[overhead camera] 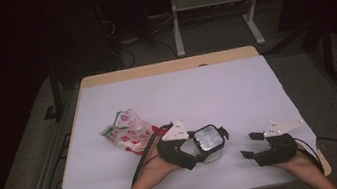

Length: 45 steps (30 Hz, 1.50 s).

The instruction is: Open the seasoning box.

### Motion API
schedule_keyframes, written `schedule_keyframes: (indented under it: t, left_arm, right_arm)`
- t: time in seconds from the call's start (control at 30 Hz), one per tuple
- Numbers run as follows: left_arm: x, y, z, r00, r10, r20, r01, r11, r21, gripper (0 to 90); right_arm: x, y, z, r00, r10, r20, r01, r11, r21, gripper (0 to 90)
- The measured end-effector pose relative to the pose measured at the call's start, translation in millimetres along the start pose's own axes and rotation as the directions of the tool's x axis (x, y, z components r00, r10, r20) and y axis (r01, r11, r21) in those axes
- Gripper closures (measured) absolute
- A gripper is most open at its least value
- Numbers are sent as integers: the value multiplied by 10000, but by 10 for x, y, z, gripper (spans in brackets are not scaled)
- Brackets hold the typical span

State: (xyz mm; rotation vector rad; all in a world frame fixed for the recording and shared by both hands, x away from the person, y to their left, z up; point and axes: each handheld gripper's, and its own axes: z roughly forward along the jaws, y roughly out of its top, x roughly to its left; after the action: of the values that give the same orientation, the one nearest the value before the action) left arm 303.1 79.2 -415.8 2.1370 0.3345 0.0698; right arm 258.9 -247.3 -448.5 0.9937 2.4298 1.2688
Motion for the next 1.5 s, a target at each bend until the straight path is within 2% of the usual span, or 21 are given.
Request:
schedule_keyframes:
  t: [0.2,0.43,0.47,0.5,1.1,1.5]
  left_arm:
    - [-13,26,-20,9998,176,-112,-175,9998,82,176]
    - [-10,31,-29,9999,108,-41,-108,9999,-3,179]
    - [-1,34,-43,10000,-60,69,62,9998,-202,179]
    - [3,40,-56,9999,-83,75,84,9998,-204,182]
    - [-27,77,-72,9999,107,-90,-109,9998,-187,181]
    - [-28,117,-129,10000,50,-85,-55,9982,-593,192]
  right_arm:
    - [-2,-9,3,10000,30,28,-30,10000,76,268]
    - [5,-2,13,10000,29,32,-29,9999,111,268]
    - [5,-1,15,10000,35,20,-35,9999,111,268]
    - [6,0,16,10000,-2,39,2,9999,101,268]
    - [-4,-7,23,10000,2,9,-3,10000,98,268]
    - [4,-5,30,10000,72,-22,-71,9999,105,268]
